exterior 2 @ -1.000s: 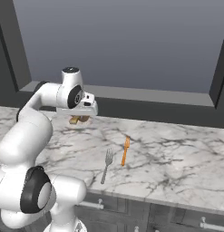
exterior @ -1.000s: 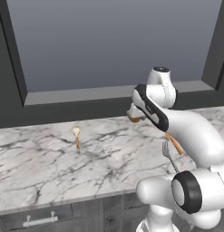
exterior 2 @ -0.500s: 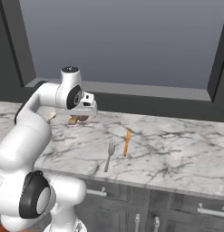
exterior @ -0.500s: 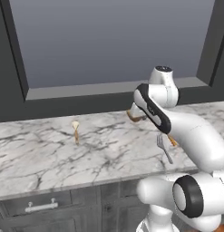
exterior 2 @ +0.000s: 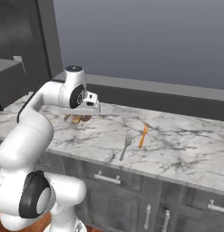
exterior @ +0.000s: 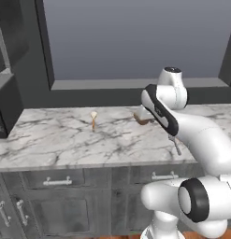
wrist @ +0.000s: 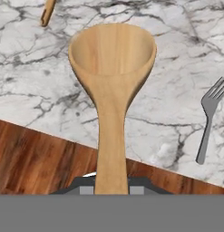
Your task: Organize the utensils by type. Pick up the wooden spoons from the counter and place them in the open cabinet. Then pick up the metallic utensils from the counter and place them in the open drawer.
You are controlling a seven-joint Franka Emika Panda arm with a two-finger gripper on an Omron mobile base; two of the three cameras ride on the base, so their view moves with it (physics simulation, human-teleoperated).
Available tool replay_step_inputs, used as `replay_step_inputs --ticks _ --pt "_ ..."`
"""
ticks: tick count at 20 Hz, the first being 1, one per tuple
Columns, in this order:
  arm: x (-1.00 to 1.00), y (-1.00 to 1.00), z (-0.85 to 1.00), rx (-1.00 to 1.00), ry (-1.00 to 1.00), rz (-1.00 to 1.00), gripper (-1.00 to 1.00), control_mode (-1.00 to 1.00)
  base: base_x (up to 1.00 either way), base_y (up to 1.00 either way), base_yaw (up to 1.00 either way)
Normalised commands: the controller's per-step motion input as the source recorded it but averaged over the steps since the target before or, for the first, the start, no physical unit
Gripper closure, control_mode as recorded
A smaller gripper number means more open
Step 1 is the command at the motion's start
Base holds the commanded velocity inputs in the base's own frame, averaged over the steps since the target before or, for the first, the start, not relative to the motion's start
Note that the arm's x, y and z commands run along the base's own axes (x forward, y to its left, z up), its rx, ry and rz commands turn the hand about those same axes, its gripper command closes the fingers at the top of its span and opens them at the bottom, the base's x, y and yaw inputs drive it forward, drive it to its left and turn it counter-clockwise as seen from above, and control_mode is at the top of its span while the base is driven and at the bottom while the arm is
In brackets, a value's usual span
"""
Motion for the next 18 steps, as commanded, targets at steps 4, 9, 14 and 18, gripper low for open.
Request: replay_step_inputs --ticks 4,9,14,18 --pt "0.0 0.0 0.0 0.0 0.0 0.0 1.0 1.0 -0.28 -0.15 0.36" --pt "0.0 0.0 0.0 0.0 0.0 0.0 1.0 1.0 -0.36 -0.04 0.41" --pt "0.0 0.0 0.0 0.0 0.0 0.0 1.0 1.0 -0.4 -0.1 0.49" --pt "0.0 0.0 0.0 0.0 0.0 0.0 1.0 1.0 -0.21 -0.11 0.51"
